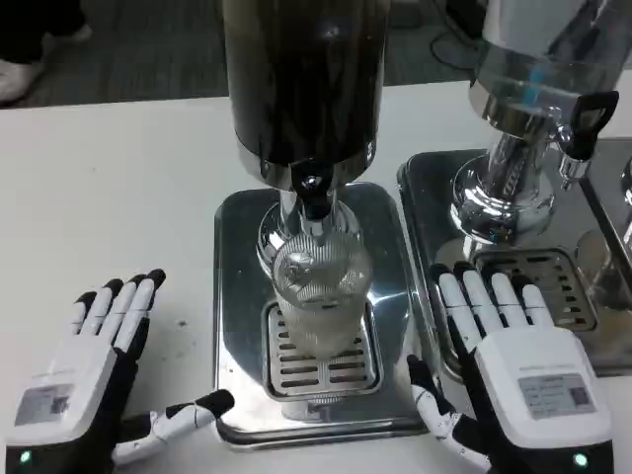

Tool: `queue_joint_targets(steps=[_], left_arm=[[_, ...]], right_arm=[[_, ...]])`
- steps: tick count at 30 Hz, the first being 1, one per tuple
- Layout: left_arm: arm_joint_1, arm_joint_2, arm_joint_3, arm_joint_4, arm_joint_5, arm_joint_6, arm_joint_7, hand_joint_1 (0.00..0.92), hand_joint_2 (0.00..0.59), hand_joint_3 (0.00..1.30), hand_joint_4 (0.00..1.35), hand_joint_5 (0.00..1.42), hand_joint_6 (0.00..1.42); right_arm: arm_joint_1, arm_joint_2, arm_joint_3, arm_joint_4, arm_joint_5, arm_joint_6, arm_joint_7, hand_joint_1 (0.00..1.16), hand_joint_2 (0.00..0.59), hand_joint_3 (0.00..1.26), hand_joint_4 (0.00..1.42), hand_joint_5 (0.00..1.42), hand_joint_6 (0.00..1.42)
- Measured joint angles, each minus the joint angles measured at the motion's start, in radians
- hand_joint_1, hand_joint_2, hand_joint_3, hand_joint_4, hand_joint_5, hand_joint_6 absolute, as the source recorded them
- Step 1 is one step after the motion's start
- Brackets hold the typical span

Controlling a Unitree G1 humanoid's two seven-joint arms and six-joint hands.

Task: Grasp the cup under the faucet to collect the drink, then remove the cup.

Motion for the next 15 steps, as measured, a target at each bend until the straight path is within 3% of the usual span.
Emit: queue_joint_targets(steps=[3, 6, 8, 13, 15], left_arm=[[0.002, 0.000, 0.033, -0.002, -0.058, -0.073, 0.006, 0.000, 0.102, 0.00, 0.00, 0.00, 0.00], [0.001, 0.012, 0.086, 0.002, -0.204, -0.285, -0.012, 0.000, 0.116, 0.00, 0.00, 0.00, 0.00], [-0.004, 0.020, 0.105, 0.008, -0.280, -0.366, -0.054, 0.000, 0.116, 0.00, 0.00, 0.00, 0.00], [-0.013, 0.055, 0.121, -0.026, -0.530, -0.510, -0.299, 0.000, 0.114, 0.00, 0.00, 0.00, 0.00], [-0.032, 0.054, 0.111, -0.036, -0.708, -0.532, -0.444, 0.000, 0.111, 0.00, 0.00, 0.00, 0.00]], right_arm=[[0.000, 0.000, 0.000, 0.000, -0.003, 0.000, 0.000, 0.22, 0.462, 0.00, 0.00, 0.00, 0.00], [0.001, -0.001, -0.005, 0.000, 0.004, -0.003, 0.001, 0.23, 0.462, 0.00, 0.00, 0.00, 0.00], [0.000, -0.002, -0.006, 0.000, 0.013, -0.004, 0.002, 0.23, 0.464, 0.00, 0.00, 0.00, 0.00], [-0.007, -0.003, -0.002, 0.005, 0.014, -0.009, 0.002, 0.27, 0.465, 0.00, 0.00, 0.00, 0.00], [-0.010, -0.002, 0.000, 0.005, 0.014, -0.009, 0.002, 0.27, 0.465, 0.00, 0.00, 0.00, 0.00]])
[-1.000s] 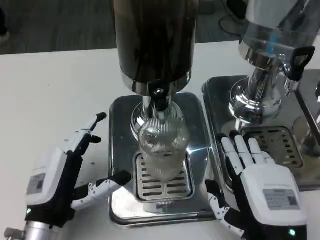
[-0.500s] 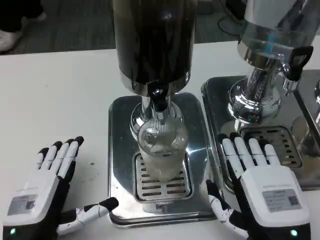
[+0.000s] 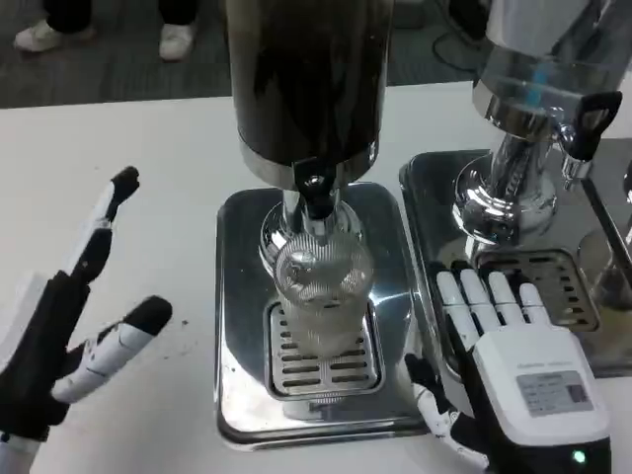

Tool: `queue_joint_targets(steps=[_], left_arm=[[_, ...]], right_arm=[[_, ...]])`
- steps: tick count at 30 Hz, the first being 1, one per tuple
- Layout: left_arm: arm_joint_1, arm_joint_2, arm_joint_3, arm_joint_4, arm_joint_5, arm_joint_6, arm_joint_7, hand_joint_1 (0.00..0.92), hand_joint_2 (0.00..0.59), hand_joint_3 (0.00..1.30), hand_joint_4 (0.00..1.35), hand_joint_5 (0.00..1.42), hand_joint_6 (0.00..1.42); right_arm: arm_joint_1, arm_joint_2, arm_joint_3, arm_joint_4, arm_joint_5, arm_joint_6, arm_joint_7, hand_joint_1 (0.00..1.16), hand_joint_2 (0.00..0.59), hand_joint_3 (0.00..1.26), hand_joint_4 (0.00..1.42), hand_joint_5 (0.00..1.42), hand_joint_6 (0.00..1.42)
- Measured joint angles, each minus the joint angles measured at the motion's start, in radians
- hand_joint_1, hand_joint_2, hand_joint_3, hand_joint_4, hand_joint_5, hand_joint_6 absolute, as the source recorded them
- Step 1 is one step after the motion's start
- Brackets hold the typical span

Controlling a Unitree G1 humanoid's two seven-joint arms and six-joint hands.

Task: Grasp the cup under the faucet to collect the drink, then remove the cup.

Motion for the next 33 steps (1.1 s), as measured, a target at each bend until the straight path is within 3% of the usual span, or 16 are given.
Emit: queue_joint_targets(steps=[4, 9, 12, 20, 33], left_arm=[[-0.021, -0.021, -0.016, -0.027, -0.315, 0.004, -0.314, 0.000, 0.084, 0.00, 0.00, 0.00, 0.00], [-0.041, -0.030, -0.009, -0.110, -0.440, 0.068, -0.538, 0.000, 0.078, 0.00, 0.00, 0.00, 0.00], [-0.050, -0.053, 0.025, -0.195, -0.540, 0.143, -0.661, 0.000, 0.077, 0.00, 0.00, 0.00, 0.00], [-0.115, -0.111, 0.072, -0.224, -0.579, 0.286, -0.795, 0.000, 0.075, 0.00, 0.00, 0.00, 0.00], [-0.167, -0.215, 0.061, -0.281, -0.470, 0.340, -0.869, 0.000, 0.079, 0.00, 0.00, 0.01, 0.00]], right_arm=[[-0.001, 0.001, 0.000, 0.001, 0.000, 0.000, -0.001, 0.28, 0.477, 0.00, 0.00, 0.00, 0.00], [-0.003, 0.002, 0.002, 0.006, 0.000, 0.001, -0.001, 0.31, 0.471, 0.00, 0.00, 0.00, 0.00], [-0.005, 0.007, 0.006, 0.008, 0.000, 0.001, -0.001, 0.31, 0.472, 0.00, 0.00, 0.00, 0.00], [-0.011, 0.024, 0.008, 0.022, 0.001, 0.010, -0.001, 0.32, 0.472, 0.00, 0.00, 0.00, 0.00], [0.000, 0.050, 0.011, 0.022, 0.001, 0.029, -0.010, 0.32, 0.472, 0.00, 0.00, 0.00, 0.01]])
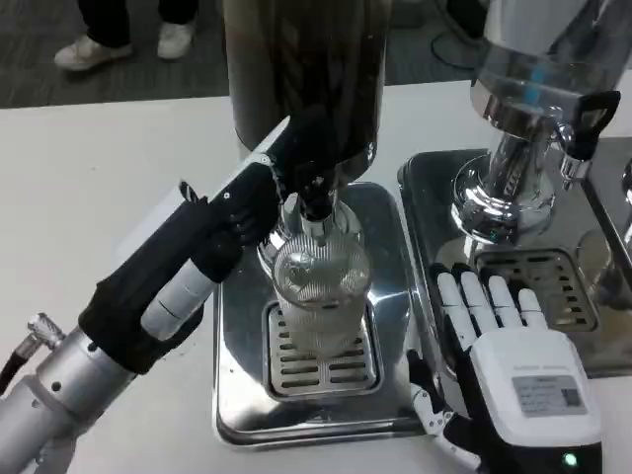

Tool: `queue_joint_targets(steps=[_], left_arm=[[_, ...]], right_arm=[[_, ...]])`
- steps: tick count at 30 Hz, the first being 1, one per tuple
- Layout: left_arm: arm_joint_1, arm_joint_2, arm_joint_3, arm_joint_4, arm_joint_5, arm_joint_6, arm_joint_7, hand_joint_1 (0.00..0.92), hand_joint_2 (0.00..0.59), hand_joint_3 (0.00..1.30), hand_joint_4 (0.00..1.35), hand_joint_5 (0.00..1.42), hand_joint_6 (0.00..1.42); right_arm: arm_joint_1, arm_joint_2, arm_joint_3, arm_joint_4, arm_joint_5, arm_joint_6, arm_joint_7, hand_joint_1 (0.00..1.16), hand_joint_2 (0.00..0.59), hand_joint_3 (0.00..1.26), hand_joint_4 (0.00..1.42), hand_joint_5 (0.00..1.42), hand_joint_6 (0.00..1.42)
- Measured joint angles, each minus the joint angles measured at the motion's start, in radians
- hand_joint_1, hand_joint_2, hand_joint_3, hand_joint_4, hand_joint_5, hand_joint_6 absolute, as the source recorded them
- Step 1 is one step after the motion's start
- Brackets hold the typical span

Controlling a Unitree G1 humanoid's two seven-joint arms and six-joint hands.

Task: Grasp the cup under the faucet to collect the drink, then remove the cup.

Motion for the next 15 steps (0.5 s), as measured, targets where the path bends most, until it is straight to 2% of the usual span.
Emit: queue_joint_targets(steps=[5, 15], left_arm=[[-0.023, -0.023, 0.001, 0.001, 0.019, 0.023, -0.005, 0.000, 0.079, 0.00, 0.00, 0.03, 0.00], [-0.033, -0.018, 0.013, -0.033, 0.109, 0.020, 0.005, 0.000, 0.090, 0.02, 0.00, 0.08, 0.02]], right_arm=[[0.000, 0.011, 0.006, 0.000, 0.001, 0.001, 0.000, 0.33, 0.472, 0.00, 0.00, 0.00, 0.02], [0.009, 0.021, 0.009, 0.001, 0.004, 0.002, 0.000, 0.33, 0.472, 0.00, 0.00, 0.00, 0.03]])
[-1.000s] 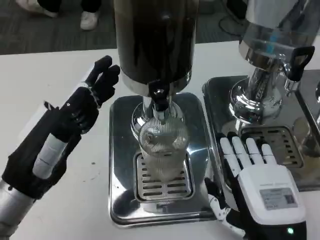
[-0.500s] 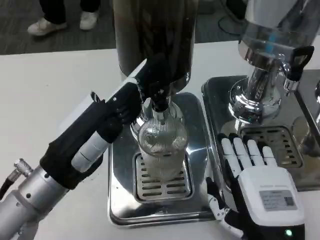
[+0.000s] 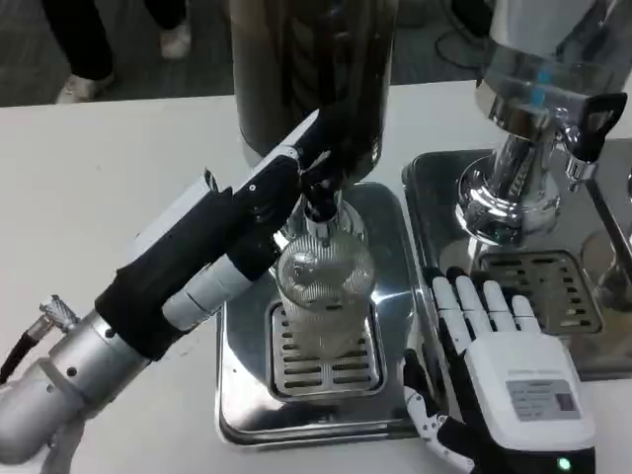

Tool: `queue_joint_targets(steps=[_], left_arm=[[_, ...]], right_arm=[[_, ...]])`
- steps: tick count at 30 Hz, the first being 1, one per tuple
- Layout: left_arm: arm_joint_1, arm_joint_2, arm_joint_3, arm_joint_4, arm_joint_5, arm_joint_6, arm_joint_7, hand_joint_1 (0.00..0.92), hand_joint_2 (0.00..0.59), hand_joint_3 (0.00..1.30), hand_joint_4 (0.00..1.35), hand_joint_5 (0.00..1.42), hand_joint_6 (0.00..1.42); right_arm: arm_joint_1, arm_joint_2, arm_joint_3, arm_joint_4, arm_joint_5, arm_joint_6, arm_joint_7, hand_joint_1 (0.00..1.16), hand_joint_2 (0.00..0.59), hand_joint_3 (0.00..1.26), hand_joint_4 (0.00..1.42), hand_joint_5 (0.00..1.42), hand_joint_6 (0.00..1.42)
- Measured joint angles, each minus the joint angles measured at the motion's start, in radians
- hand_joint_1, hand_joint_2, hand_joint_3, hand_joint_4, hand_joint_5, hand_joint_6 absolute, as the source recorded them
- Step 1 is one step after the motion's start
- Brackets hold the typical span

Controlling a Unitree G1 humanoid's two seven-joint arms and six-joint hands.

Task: Grasp the cup under the faucet to collect the drink, then remove the cup.

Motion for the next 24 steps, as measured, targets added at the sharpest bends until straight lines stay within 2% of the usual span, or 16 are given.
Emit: queue_joint_targets(steps=[5, 10, 16, 24], left_arm=[[0.022, 0.024, 0.019, -0.038, 0.067, -0.027, 0.014, 0.000, 0.097, 0.04, 0.00, 0.10, 0.03], [0.032, 0.060, 0.026, -0.092, 0.189, -0.074, 0.057, 0.000, 0.101, 0.05, 0.00, 0.12, 0.04], [0.032, 0.092, 0.011, -0.113, 0.299, -0.127, 0.103, 0.000, 0.103, 0.08, 0.00, 0.14, 0.05], [0.032, 0.138, -0.010, -0.143, 0.401, -0.157, 0.166, 0.000, 0.104, 0.09, 0.00, 0.14, 0.05]], right_arm=[[-0.004, 0.001, 0.000, 0.004, 0.001, 0.000, 0.000, 0.33, 0.472, 0.00, 0.00, 0.00, 0.03], [-0.019, 0.000, -0.006, 0.009, 0.012, -0.005, 0.000, 0.33, 0.472, 0.00, 0.00, 0.00, 0.03], [-0.032, -0.002, -0.017, 0.010, 0.021, -0.005, 0.000, 0.33, 0.472, 0.00, 0.00, 0.00, 0.03], [-0.031, 0.002, -0.018, 0.011, 0.046, -0.005, 0.000, 0.33, 0.472, 0.00, 0.00, 0.00, 0.04]])
